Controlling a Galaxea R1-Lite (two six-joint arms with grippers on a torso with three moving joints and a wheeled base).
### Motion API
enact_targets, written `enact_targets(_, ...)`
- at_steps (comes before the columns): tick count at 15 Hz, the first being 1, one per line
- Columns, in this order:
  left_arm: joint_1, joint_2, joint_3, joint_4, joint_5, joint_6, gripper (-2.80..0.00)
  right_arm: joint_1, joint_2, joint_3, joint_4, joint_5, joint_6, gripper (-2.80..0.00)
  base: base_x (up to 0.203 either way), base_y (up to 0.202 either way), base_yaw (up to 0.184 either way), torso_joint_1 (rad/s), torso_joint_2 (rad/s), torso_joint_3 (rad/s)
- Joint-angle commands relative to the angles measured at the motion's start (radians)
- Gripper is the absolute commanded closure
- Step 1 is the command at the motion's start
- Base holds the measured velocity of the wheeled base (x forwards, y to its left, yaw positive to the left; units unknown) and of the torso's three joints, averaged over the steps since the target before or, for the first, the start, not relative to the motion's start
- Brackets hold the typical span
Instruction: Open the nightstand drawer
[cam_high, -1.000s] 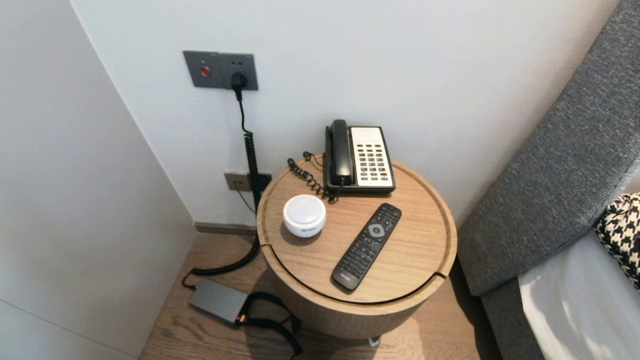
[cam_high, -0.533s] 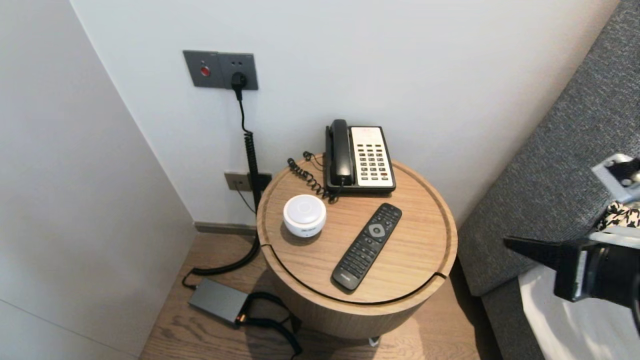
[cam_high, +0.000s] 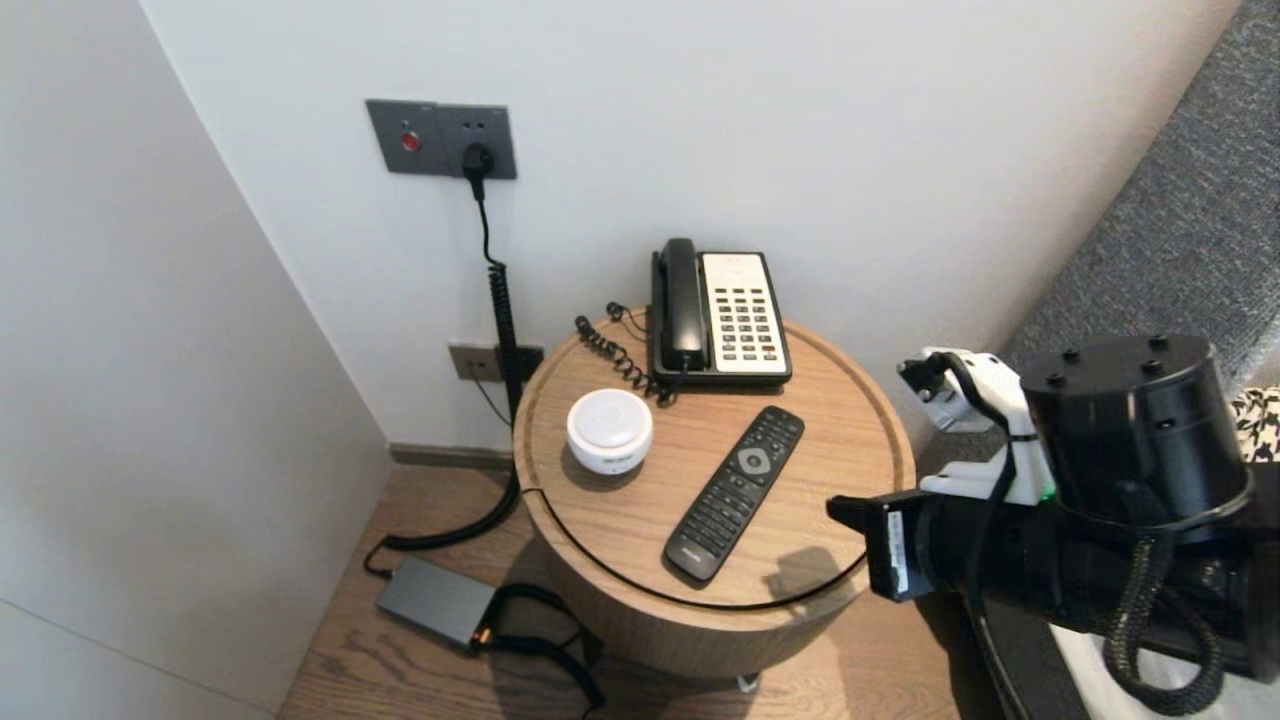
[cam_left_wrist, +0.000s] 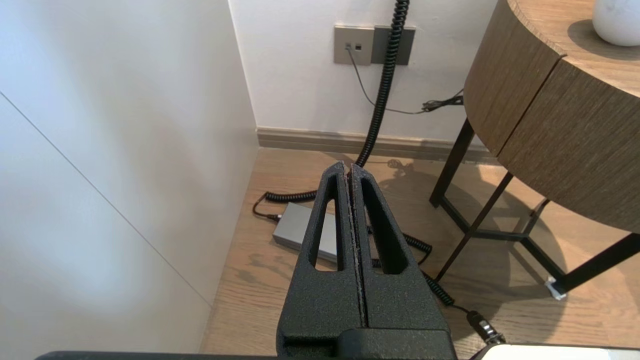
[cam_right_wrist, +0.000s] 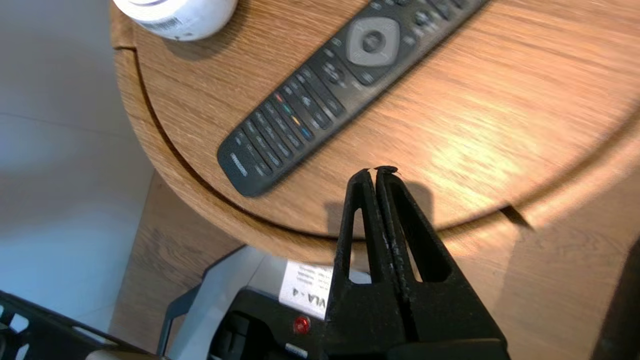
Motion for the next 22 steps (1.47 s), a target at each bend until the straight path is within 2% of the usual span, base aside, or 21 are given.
enact_targets(1, 0.000, 0.000, 0.014, 0.000, 0.000, 0.000, 0.00, 0.013, 0.075, -0.004, -0.029, -0.004, -0.002, 0.00, 0.000, 0.000, 0.000, 0.000, 0.00, 0.000)
enact_targets(12, 0.000, -0.002, 0.014, 0.000, 0.001, 0.000, 0.00, 0.023, 0.163, 0.068, -0.055, -0.005, 0.002, 0.00, 0.000, 0.000, 0.000, 0.000, 0.00, 0.000)
enact_targets(16, 0.000, -0.002, 0.014, 0.000, 0.000, 0.000, 0.00, 0.023, 0.172, 0.118, -0.113, -0.007, -0.004, 0.00, 0.000, 0.000, 0.000, 0.000, 0.00, 0.000)
enact_targets(22, 0.000, -0.001, 0.014, 0.000, 0.000, 0.000, 0.00, 0.065, 0.158, 0.167, -0.133, -0.032, -0.004, 0.00, 0.000, 0.000, 0.000, 0.000, 0.00, 0.000)
